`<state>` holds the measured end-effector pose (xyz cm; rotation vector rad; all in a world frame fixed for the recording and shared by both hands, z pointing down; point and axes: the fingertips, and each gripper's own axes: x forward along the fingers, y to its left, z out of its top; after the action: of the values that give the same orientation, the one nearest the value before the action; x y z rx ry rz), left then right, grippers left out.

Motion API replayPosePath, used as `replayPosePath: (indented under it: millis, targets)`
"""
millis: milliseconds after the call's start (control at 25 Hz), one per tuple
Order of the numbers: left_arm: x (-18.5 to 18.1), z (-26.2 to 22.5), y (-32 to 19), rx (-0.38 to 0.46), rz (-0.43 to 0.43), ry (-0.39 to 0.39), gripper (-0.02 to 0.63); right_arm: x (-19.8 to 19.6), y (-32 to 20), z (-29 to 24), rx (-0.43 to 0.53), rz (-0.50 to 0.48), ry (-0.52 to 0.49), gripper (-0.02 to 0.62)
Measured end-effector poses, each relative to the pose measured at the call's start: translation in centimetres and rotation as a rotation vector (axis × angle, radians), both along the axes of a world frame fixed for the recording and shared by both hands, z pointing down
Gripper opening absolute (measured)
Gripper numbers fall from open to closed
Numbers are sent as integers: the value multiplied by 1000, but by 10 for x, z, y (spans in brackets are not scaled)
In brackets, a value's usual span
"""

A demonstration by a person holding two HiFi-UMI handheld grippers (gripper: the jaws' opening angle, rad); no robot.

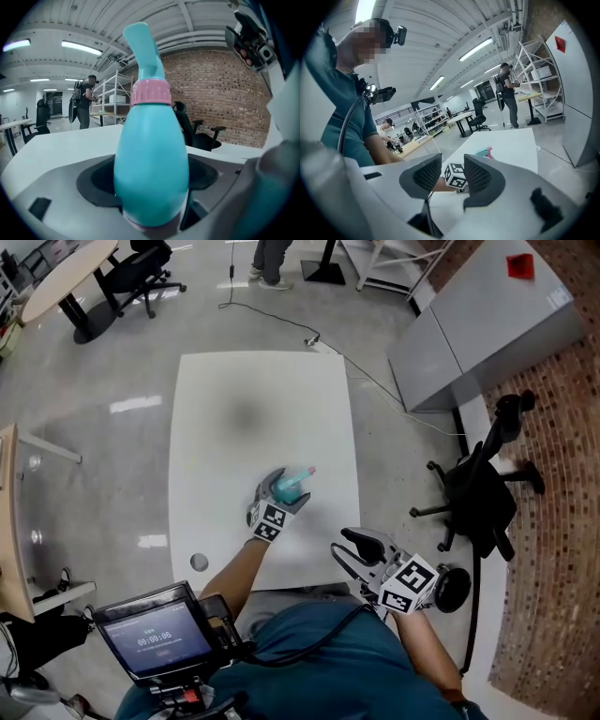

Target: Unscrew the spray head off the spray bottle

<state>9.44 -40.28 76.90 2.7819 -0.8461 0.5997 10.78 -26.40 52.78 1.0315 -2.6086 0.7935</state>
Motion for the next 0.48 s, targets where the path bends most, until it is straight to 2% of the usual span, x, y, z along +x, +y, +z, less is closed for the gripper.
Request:
replayPosePath:
  millis: [120, 240, 360, 480]
  targets:
    - [3, -9, 4, -40, 35, 8, 407, -8, -22, 21, -5, -35, 72, 164]
    - [1, -39, 5, -70, 43, -34, 405, -24, -52, 25, 36, -38, 171, 198]
    - [-5, -86, 2, -94, 11, -63, 405, -29, -90, 13, 110, 48, 223, 198]
    - [-7, -136, 0, -79, 12, -75, 405, -36, -122, -3, 161, 124, 202, 198]
